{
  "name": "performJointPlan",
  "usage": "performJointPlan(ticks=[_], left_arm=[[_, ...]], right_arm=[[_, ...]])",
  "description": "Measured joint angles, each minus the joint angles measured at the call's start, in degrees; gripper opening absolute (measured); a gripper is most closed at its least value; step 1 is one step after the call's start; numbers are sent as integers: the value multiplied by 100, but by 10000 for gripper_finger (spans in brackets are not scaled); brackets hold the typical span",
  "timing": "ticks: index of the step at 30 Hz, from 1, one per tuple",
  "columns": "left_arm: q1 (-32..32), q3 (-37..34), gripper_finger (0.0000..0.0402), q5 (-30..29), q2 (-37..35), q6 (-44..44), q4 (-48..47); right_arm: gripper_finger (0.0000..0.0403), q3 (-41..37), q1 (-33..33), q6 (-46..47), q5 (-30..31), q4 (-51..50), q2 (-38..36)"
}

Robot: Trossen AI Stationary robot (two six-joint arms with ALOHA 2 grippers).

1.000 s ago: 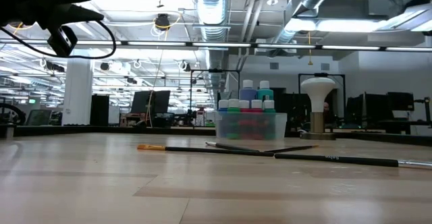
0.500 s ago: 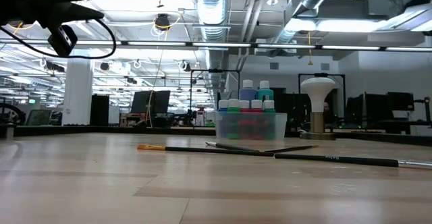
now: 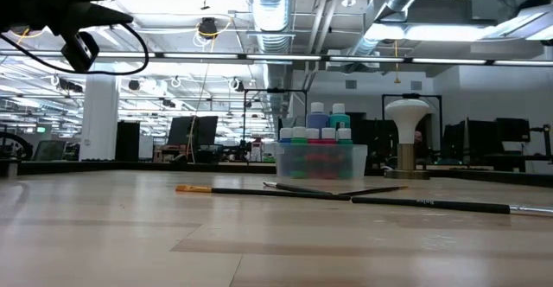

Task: Pick & Place Paint Supplies
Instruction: Put the orange paintbrush into the green cup

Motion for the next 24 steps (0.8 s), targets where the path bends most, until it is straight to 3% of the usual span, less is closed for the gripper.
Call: performJointPlan(ticks=[10,24], left_arm=[[-2,0,2,0,0,0,30],[0,0,2,0,0,0,93]], right_arm=[[0,0,-238,73,-394,68,356],[0,4,-698,-848,-444,75,1141]])
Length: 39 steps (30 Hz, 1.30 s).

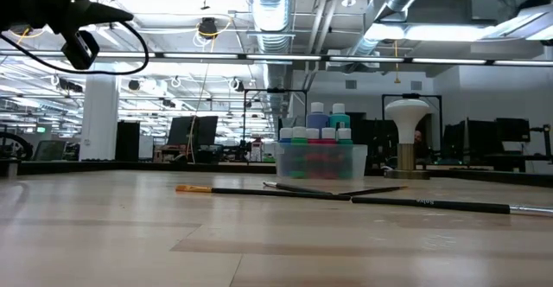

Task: Pick & Place Paint Supplies
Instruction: Put the orange paintbrush into the green cup

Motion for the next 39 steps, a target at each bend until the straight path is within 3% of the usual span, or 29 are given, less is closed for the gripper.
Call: performJointPlan(ticks=[12,27,33,39], left_arm=[[-2,0,2,0,0,0,22],[-1,0,2,0,1,0,41],[0,0,2,0,2,0,55],[0,0,2,0,2,0,57]], right_arm=[[6,0,-41,-484,477,1,173],[145,162,-265,-985,853,-43,-44],[162,539,-325,-638,1869,-57,-688],[170,623,-322,-104,3479,-27,-1377]])
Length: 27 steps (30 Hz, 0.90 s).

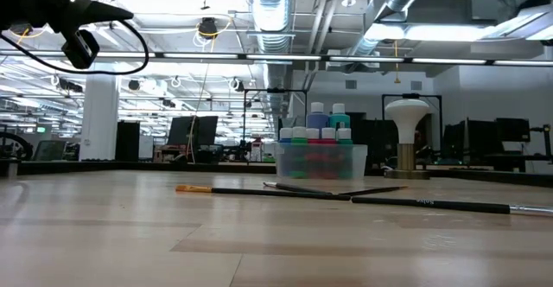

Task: Pick & Place Paint Supplies
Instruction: Put the orange paintbrush into the green cup

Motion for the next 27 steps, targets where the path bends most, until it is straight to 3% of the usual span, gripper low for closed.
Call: performJointPlan(ticks=[8,12,21,27], left_arm=[[-1,0,2,0,-2,0,0],[-1,0,2,0,-1,0,0],[-1,0,2,0,-2,0,-1],[-2,0,2,0,0,0,0]], right_arm=[[184,0,0,38,1881,288,-541],[184,0,-22,-268,2520,361,-736],[173,0,-373,-596,3203,470,-1179],[175,0,-645,-1073,3327,947,-1126]])
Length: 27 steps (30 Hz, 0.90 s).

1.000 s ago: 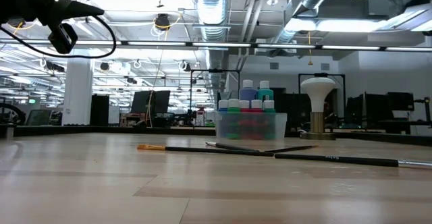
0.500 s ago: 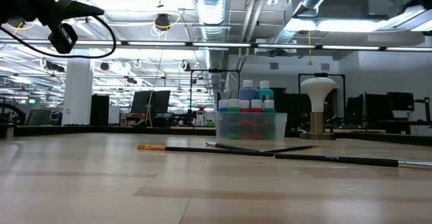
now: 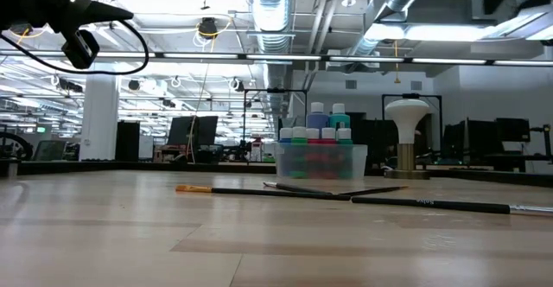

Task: Pick & Place Paint Supplies
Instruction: Put the orange paintbrush into the green cup

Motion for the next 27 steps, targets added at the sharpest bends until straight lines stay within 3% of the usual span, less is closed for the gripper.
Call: performJointPlan(ticks=[8,17,27], left_arm=[[2,0,2,0,0,0,7],[0,0,2,0,-2,0,34],[1,0,2,2,-1,0,50]], right_arm=[[217,0,-706,-1615,-1,1329,971],[230,-336,-1328,-5083,-315,2056,2321],[208,-1576,-2048,-6508,-533,3261,2536]])
